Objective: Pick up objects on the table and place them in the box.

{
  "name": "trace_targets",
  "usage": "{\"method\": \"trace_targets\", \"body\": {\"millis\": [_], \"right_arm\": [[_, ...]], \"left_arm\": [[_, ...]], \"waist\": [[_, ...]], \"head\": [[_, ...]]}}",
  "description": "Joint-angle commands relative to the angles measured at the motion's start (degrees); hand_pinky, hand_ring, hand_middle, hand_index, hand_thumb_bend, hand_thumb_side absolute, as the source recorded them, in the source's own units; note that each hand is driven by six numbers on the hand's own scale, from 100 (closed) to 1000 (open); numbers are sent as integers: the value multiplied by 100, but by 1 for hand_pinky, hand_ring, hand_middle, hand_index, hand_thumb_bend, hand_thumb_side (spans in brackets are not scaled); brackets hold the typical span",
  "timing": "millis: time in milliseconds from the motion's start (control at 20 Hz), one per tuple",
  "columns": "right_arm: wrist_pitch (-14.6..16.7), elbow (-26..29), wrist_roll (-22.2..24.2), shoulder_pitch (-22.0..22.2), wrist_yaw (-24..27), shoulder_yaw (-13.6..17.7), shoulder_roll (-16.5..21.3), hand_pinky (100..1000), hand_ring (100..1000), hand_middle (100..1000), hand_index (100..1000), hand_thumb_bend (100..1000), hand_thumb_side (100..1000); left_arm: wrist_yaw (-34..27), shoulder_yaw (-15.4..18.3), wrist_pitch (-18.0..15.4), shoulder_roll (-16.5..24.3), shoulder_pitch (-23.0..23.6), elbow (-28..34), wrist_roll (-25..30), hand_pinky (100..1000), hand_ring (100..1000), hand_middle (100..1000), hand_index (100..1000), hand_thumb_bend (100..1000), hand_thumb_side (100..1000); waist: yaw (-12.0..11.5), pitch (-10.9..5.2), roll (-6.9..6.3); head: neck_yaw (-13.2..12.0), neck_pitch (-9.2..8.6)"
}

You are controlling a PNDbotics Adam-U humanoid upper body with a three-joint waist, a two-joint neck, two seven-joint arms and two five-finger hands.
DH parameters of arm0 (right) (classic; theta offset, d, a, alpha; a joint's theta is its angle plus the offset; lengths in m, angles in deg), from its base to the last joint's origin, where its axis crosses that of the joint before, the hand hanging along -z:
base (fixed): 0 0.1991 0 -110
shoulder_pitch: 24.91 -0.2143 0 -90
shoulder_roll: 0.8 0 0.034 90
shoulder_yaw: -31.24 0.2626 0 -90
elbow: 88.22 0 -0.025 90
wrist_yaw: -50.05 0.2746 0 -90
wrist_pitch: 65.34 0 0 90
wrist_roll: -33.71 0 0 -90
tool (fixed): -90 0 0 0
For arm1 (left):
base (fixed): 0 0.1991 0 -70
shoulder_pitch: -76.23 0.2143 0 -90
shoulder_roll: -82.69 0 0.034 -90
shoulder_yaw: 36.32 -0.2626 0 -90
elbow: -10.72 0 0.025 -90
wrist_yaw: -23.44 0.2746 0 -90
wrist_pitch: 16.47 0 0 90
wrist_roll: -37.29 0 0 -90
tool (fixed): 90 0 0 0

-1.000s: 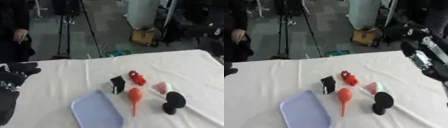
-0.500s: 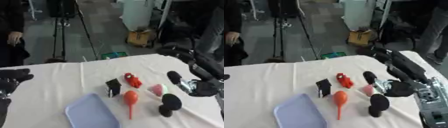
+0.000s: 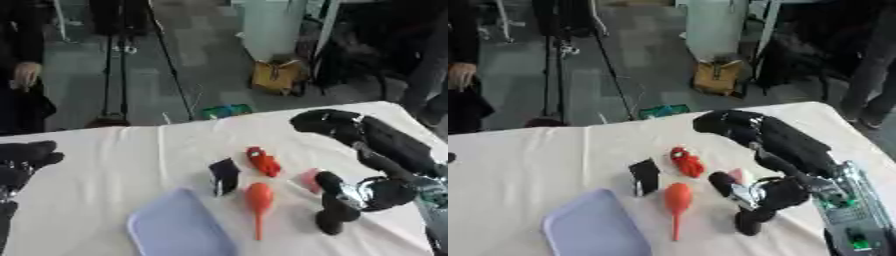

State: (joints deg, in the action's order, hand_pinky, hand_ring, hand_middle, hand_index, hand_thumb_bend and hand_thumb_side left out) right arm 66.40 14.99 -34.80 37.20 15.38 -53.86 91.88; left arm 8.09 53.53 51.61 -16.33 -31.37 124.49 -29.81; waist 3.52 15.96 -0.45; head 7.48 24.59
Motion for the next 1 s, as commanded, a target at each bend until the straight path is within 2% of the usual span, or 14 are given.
{"method": "trace_targets", "body": {"millis": [50,500,1000], "right_arm": [[133,-27,69,-19,-23,75,10,763,885,870,957,264,1000],[227,-92,-100,114,-868,82,-125,746,886,873,965,256,1000],[566,-126,-108,466,-1238,134,-202,775,913,891,974,279,1000]], "left_arm": [[26,5,-6,38,-63,83,17,835,839,720,681,106,1000],[39,7,-8,47,-61,83,23,835,839,720,681,106,1000],[74,18,-14,67,-56,83,55,836,839,720,681,105,1000]], "waist": [[7,-80,0],[30,-71,7],[81,-42,13]], "head": [[15,-66],[12,-108],[-91,-194]]}}
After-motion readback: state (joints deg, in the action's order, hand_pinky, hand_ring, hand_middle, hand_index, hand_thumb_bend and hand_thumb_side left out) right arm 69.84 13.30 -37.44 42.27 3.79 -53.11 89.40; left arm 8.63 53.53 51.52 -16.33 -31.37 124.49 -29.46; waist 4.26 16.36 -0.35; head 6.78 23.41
